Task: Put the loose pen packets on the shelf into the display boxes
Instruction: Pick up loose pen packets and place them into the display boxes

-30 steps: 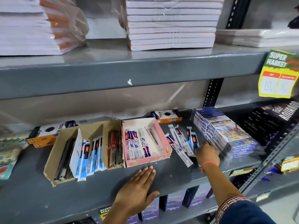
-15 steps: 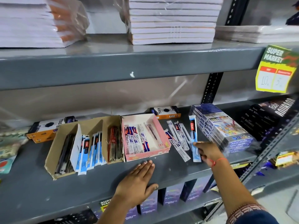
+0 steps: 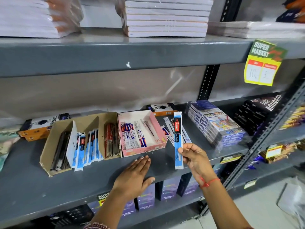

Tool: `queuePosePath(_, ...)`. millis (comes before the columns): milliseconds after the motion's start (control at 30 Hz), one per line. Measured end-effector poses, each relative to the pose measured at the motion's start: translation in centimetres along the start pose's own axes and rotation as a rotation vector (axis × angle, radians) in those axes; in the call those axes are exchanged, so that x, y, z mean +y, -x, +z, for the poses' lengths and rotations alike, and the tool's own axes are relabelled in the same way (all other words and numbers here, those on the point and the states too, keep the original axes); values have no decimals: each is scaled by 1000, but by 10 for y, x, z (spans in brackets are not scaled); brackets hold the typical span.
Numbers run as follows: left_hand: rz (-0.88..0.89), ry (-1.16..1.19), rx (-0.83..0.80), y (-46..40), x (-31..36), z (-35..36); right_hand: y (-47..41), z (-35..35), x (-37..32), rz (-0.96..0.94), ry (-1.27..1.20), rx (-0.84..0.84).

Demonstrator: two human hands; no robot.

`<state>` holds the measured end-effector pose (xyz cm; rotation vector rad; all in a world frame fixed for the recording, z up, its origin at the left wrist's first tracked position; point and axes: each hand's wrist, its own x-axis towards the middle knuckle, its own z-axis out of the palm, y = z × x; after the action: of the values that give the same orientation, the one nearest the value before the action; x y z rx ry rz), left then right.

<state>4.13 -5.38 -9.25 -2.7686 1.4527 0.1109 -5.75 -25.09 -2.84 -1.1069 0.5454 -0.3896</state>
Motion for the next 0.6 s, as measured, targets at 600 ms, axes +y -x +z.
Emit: queuePosePath(600,-93,145,170,66,-46,4,12,146,18,-29,554,-354)
